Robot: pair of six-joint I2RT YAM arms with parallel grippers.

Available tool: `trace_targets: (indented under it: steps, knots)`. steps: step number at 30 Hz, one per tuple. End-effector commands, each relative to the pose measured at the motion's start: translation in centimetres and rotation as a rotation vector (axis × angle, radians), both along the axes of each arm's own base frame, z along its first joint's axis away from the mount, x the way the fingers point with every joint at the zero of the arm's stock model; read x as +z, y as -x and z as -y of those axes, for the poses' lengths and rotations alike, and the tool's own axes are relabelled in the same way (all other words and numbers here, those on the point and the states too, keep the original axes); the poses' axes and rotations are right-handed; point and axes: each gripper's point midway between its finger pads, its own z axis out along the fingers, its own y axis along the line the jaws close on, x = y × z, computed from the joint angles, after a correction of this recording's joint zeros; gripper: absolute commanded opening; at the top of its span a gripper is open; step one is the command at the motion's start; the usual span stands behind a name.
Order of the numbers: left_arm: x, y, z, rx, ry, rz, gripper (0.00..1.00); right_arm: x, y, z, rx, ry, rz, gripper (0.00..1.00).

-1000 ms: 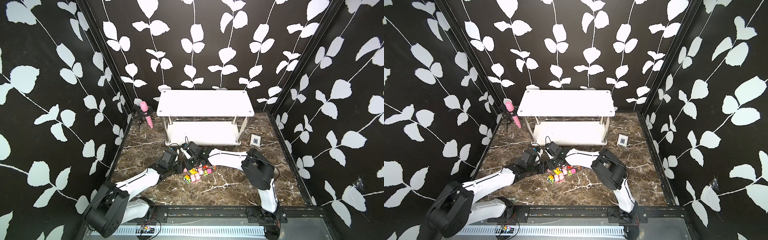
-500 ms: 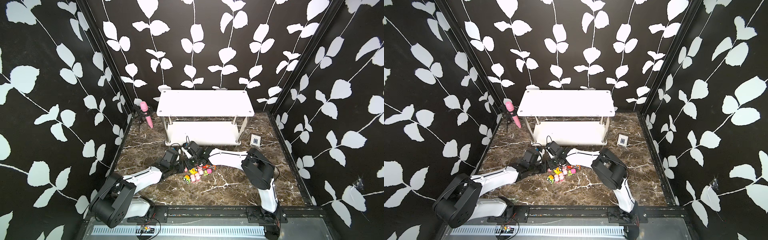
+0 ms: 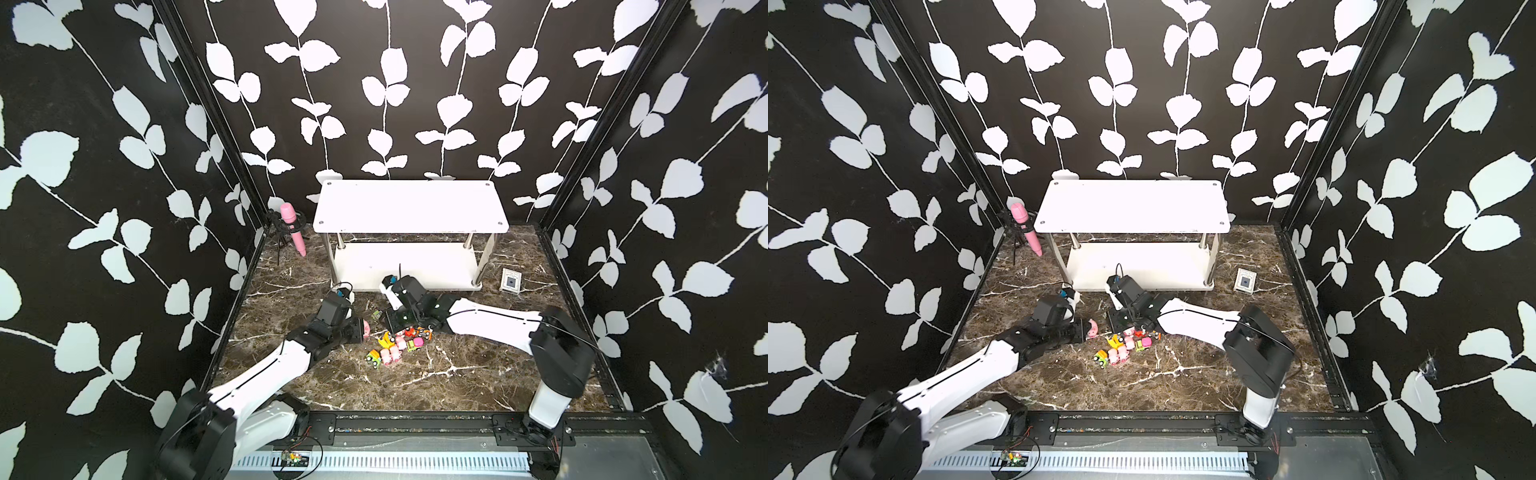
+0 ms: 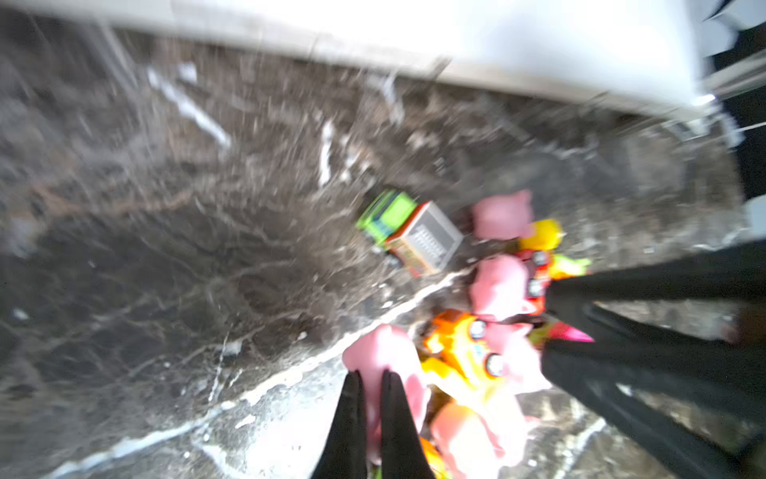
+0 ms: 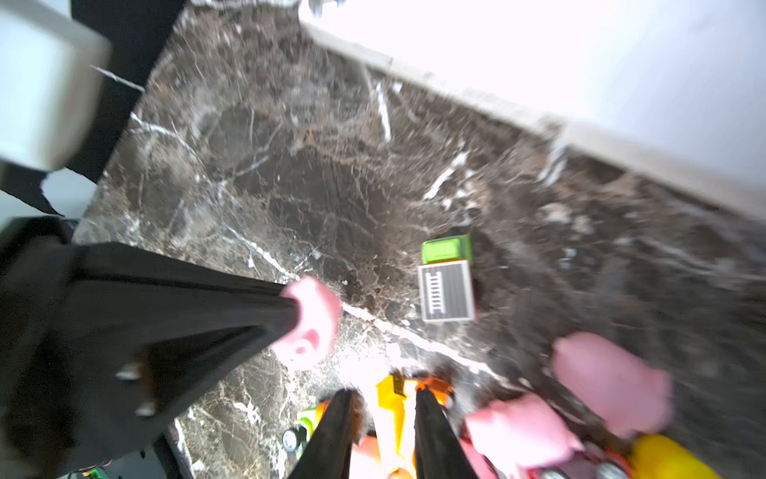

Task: Organize plastic toys on shelves
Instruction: Pick up the plastic toy at the center of the board, then place the plastic toy on the shelf.

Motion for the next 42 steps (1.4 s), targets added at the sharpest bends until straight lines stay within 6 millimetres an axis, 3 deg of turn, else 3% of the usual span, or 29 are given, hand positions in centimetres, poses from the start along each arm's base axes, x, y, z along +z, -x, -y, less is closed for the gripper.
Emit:
trace_targets:
  steps: [1,8,9,14,18,28,42]
  knots:
    - [3.2,0.6,0.1,-0.058,-0.001,0.046,0.0,-0.6,-0.4,2.3,-0.041,0.043,0.027,0.29]
    - [10.9,1.5,1.7,-0.19,0.057,0.117,0.0,-0.9,-0.8,5.5,-0.083,0.085,0.041,0.31]
    - [12.4,1.5,1.9,-0.203,0.068,0.139,0.0,0.3,-0.8,5.8,-0.089,0.066,0.061,0.31]
    - [18.2,2.0,1.8,-0.263,0.046,0.211,0.0,0.3,-1.0,7.1,-0.109,0.075,0.065,0.31]
    - [21.5,1.6,1.1,-0.257,-0.005,0.263,0.0,0.4,-1.0,7.5,-0.114,0.084,0.072,0.31]
    - [27.2,-2.8,-1.2,-0.155,-0.112,0.314,0.0,1.2,-0.8,7.7,-0.112,0.07,0.086,0.32]
    - [31.2,-8.2,-1.7,-0.123,-0.127,0.34,0.0,0.4,-0.5,7.5,-0.104,0.07,0.057,0.32]
